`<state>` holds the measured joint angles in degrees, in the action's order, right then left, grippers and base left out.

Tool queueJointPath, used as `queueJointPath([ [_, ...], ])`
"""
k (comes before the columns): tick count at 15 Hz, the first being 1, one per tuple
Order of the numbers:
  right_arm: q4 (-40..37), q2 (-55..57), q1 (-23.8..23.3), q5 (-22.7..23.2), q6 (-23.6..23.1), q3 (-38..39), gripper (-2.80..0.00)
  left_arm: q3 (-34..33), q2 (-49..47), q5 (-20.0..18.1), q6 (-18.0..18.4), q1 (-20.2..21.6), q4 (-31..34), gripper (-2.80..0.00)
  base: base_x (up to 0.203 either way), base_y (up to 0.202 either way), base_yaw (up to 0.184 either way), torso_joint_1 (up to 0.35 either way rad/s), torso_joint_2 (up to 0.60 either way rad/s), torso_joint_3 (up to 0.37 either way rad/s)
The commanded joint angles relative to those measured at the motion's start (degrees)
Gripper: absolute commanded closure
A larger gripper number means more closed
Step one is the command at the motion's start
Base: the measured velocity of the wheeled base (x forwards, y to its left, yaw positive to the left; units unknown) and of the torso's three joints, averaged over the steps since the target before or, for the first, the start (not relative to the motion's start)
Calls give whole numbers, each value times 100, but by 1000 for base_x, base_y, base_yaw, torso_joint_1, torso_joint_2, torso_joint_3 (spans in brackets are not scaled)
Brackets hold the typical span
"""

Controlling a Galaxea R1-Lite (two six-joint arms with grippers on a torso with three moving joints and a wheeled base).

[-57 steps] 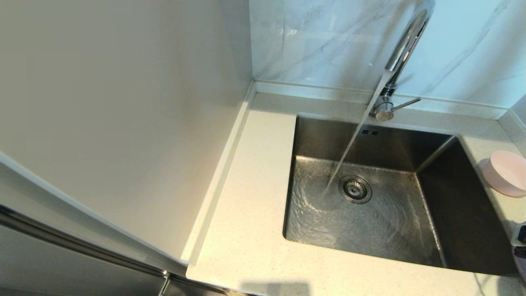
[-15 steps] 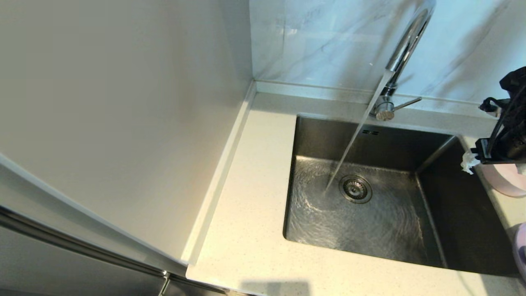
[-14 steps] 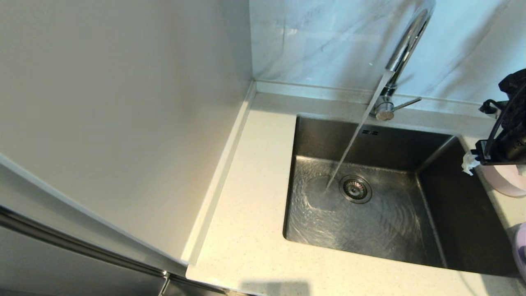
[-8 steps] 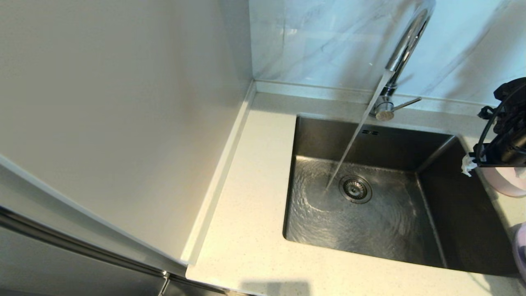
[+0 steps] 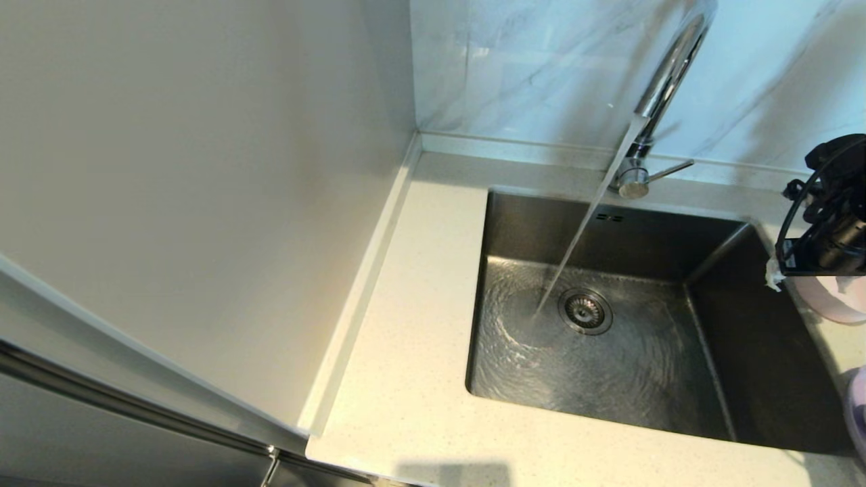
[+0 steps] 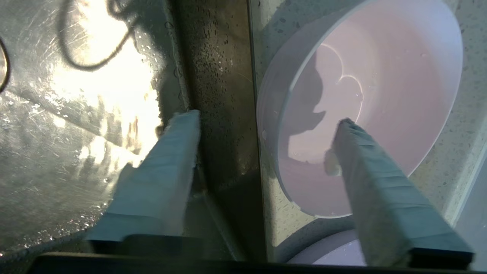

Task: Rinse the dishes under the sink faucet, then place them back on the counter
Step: Pick up the bowl

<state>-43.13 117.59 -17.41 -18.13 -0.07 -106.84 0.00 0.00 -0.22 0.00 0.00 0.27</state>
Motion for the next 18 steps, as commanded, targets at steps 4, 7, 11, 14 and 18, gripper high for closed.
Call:
queueJointPath([
  [4, -36, 8, -8, -7, -28, 14, 0, 0, 0, 4, 0, 0, 0, 0, 0, 0, 0, 0, 0, 0],
  [7, -38, -38, -8, -7, -28, 75, 0, 0, 0, 4, 0, 0, 0, 0, 0, 0, 0, 0, 0, 0],
  [11, -43, -248, -8, 187, 23, 389, 0, 0, 0, 4, 0, 0, 0, 0, 0, 0, 0, 0, 0, 0],
  [14, -49, -746, 79, 619, 7, 569, 0, 0, 0, -4, 0, 0, 0, 0, 0, 0, 0, 0, 0, 0],
  [18, -55, -1627, 472, 1206, -63, 1057, 0, 0, 0, 2, 0, 0, 0, 0, 0, 0, 0, 0, 0, 0],
])
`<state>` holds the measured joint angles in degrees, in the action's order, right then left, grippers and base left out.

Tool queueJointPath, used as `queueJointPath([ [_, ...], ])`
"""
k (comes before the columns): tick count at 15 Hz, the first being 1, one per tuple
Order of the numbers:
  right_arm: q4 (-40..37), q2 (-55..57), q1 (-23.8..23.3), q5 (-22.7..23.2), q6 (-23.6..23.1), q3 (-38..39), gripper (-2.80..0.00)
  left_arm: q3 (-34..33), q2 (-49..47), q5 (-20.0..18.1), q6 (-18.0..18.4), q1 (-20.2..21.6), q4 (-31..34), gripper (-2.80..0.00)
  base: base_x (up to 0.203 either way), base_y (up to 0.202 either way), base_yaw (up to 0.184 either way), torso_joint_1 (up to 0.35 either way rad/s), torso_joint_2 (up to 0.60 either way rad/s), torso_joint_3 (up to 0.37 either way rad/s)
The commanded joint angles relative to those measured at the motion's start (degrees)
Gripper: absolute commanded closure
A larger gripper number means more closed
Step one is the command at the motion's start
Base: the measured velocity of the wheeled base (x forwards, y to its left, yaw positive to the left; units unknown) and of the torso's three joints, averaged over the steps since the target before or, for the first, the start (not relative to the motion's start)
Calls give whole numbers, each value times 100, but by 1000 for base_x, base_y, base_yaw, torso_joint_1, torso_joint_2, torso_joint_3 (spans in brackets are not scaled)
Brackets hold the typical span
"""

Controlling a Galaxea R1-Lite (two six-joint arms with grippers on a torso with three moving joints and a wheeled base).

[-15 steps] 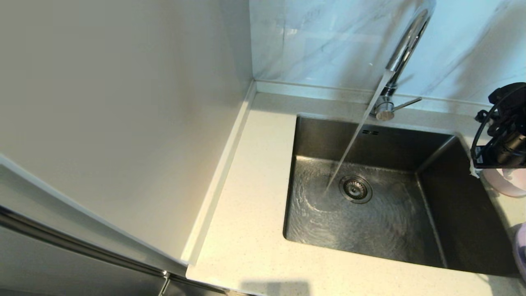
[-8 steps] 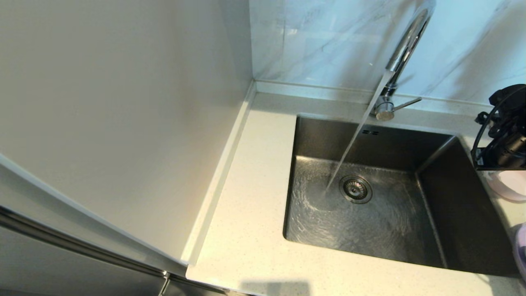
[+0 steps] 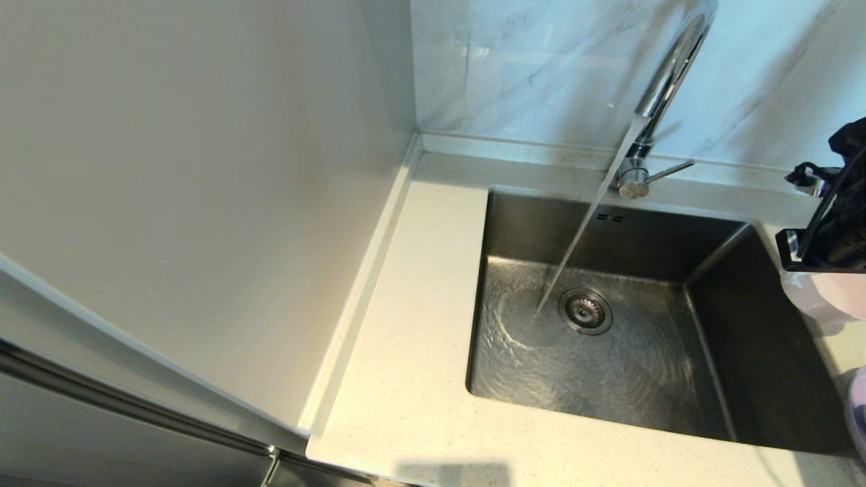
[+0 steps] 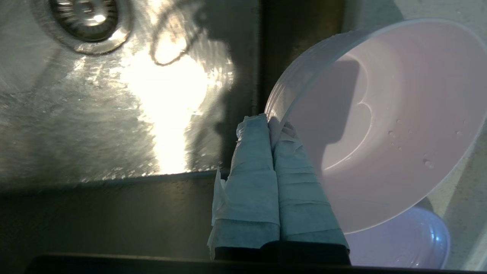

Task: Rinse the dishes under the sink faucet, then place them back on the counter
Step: Pick up the bowl, then rinse the bowl

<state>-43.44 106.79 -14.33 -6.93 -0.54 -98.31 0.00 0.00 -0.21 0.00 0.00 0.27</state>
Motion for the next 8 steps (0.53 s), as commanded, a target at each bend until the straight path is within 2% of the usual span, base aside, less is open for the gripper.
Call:
queueJointPath([
  [1, -25, -782, 300, 227, -69, 398, 0, 0, 0, -3, 0, 0, 0, 0, 0, 0, 0, 0, 0, 0],
  [2, -48, -1043, 456, 425, -164, 614, 0, 0, 0, 3, 0, 0, 0, 0, 0, 0, 0, 0, 0, 0],
  [4, -468, -1510, 920, 1307, -428, 847, 0, 0, 0, 3, 0, 0, 0, 0, 0, 0, 0, 0, 0, 0],
  [5, -738, -1651, 1233, 1592, -626, 871, 0, 0, 0, 3, 0, 0, 0, 0, 0, 0, 0, 0, 0, 0],
  [8, -1304, -1906, 2233, 2085, -902, 895, 0, 0, 0, 3, 0, 0, 0, 0, 0, 0, 0, 0, 0, 0],
])
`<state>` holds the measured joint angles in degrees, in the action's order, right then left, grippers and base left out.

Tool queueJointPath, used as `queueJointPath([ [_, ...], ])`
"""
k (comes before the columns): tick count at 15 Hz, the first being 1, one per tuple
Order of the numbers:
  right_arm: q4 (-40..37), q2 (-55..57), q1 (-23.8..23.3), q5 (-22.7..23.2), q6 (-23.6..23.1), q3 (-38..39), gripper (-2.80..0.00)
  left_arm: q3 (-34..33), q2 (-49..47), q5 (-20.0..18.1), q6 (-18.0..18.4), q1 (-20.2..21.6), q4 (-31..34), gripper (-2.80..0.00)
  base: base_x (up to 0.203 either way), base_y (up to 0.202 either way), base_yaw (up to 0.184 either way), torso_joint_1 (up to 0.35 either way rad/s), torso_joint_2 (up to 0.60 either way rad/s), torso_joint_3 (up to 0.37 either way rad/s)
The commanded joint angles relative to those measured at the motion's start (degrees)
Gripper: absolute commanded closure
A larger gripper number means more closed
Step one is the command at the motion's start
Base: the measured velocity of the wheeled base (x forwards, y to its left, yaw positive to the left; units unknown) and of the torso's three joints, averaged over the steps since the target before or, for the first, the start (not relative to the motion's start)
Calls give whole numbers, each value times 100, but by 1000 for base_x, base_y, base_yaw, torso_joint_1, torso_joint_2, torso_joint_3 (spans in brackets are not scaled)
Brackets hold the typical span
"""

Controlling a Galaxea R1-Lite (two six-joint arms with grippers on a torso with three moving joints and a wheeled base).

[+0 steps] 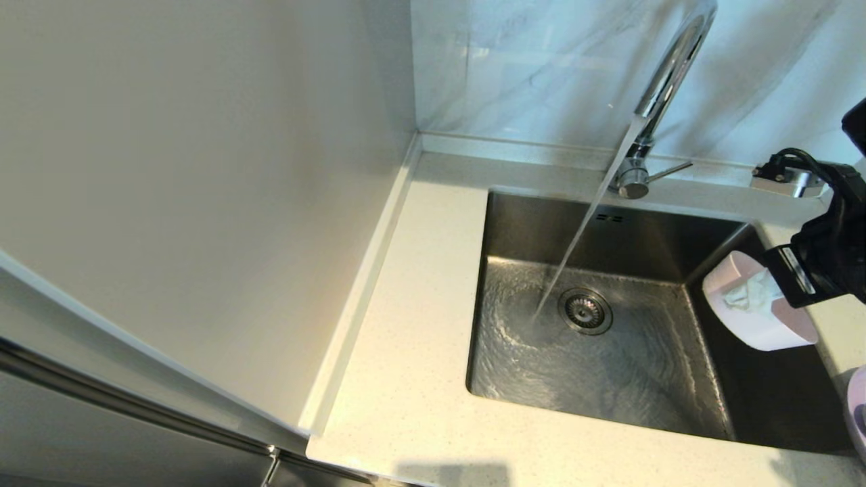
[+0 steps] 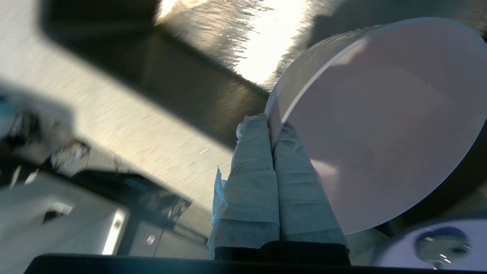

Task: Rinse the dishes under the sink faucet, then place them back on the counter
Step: Rinse the bowl

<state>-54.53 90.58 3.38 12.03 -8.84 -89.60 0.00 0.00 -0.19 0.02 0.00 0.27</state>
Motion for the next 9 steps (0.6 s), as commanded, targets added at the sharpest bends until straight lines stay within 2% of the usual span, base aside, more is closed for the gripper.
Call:
queueJointPath([
  [1, -386, -318, 729, 479, -342, 15, 0, 0, 0, -7, -2, 0, 0, 0, 0, 0, 0, 0, 0, 0],
  [2, -491, -327, 960, 638, -664, 2, 0, 0, 0, 1, -2, 0, 0, 0, 0, 0, 0, 0, 0, 0],
  [4, -508, -316, 1337, 811, -974, -35, 0, 0, 0, 1, -2, 0, 0, 0, 0, 0, 0, 0, 0, 0],
  [6, -530, -187, 1598, 1410, -996, -283, 0, 0, 0, 1, -2, 0, 0, 0, 0, 0, 0, 0, 0, 0],
  [9, -531, 214, 1883, 1653, -809, -763, 0, 0, 0, 1, -2, 0, 0, 0, 0, 0, 0, 0, 0, 0],
])
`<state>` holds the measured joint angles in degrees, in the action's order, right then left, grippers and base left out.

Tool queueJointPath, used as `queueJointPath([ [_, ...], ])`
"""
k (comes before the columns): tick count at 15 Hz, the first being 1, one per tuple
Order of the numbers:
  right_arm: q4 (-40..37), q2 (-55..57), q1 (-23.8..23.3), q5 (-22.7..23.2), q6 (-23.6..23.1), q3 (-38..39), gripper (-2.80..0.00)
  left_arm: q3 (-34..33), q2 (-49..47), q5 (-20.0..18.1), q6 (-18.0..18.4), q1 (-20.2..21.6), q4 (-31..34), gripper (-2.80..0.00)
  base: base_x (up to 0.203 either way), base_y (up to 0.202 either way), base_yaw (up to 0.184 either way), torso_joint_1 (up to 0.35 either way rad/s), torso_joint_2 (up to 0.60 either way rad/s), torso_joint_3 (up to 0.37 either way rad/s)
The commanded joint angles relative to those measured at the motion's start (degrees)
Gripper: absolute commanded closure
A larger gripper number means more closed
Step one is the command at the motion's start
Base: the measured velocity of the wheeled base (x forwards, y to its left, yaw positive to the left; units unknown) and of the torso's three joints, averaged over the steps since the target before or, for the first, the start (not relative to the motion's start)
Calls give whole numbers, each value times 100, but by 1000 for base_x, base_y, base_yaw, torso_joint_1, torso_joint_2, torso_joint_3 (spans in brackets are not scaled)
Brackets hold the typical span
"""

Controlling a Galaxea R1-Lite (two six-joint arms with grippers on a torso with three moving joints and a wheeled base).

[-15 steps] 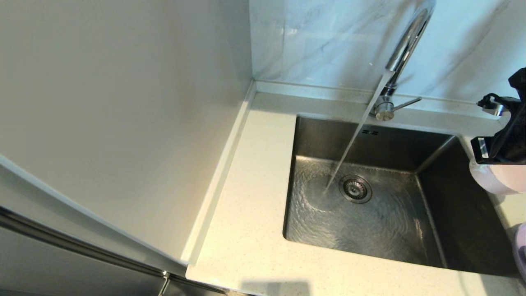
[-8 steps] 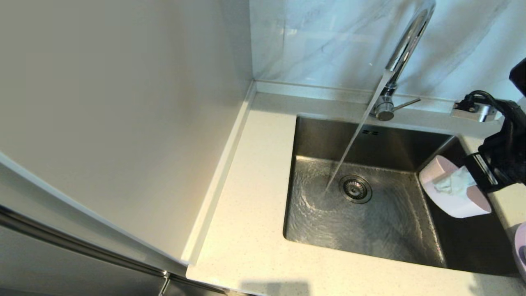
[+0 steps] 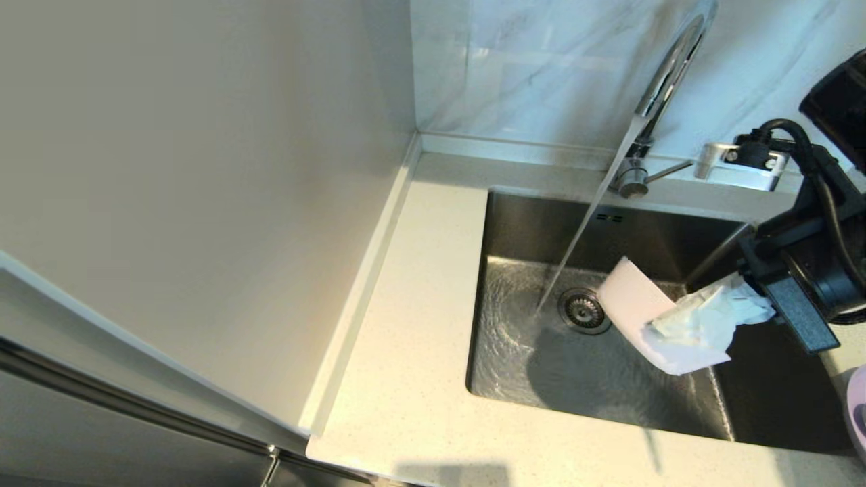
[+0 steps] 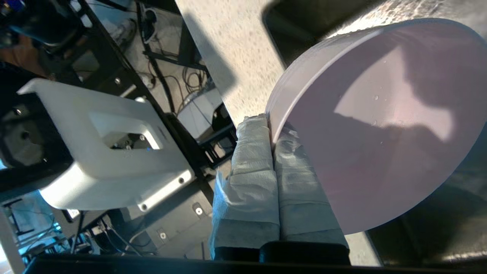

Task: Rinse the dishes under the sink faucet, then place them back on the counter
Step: Rinse the bowl

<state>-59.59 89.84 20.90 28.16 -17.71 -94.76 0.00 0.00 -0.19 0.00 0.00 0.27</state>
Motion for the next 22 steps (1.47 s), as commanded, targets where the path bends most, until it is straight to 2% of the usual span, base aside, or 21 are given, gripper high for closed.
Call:
queueJointPath([
  [1, -16, 454, 169, 82, 208, -510, 0, 0, 0, 1, 0, 0, 0, 0, 0, 0, 0, 0, 0, 0],
  [5, -3, 1179, 208, 308, 397, -1593, 0, 0, 0, -2, 0, 0, 0, 0, 0, 0, 0, 0, 0, 0],
  [7, 207, 1366, 246, 273, 557, -1807, 0, 0, 0, 1, 0, 0, 0, 0, 0, 0, 0, 0, 0, 0],
  [12, 1145, 1590, 288, -684, 1183, -1809, 0, 0, 0, 1, 0, 0, 0, 0, 0, 0, 0, 0, 0, 0],
  [14, 1382, 1719, 283, -998, 1237, -1809, 0, 0, 0, 1, 0, 0, 0, 0, 0, 0, 0, 0, 0, 0],
  [22, 2084, 2090, 212, -1735, 1261, -1809, 0, 0, 0, 1, 0, 0, 0, 0, 0, 0, 0, 0, 0, 0],
])
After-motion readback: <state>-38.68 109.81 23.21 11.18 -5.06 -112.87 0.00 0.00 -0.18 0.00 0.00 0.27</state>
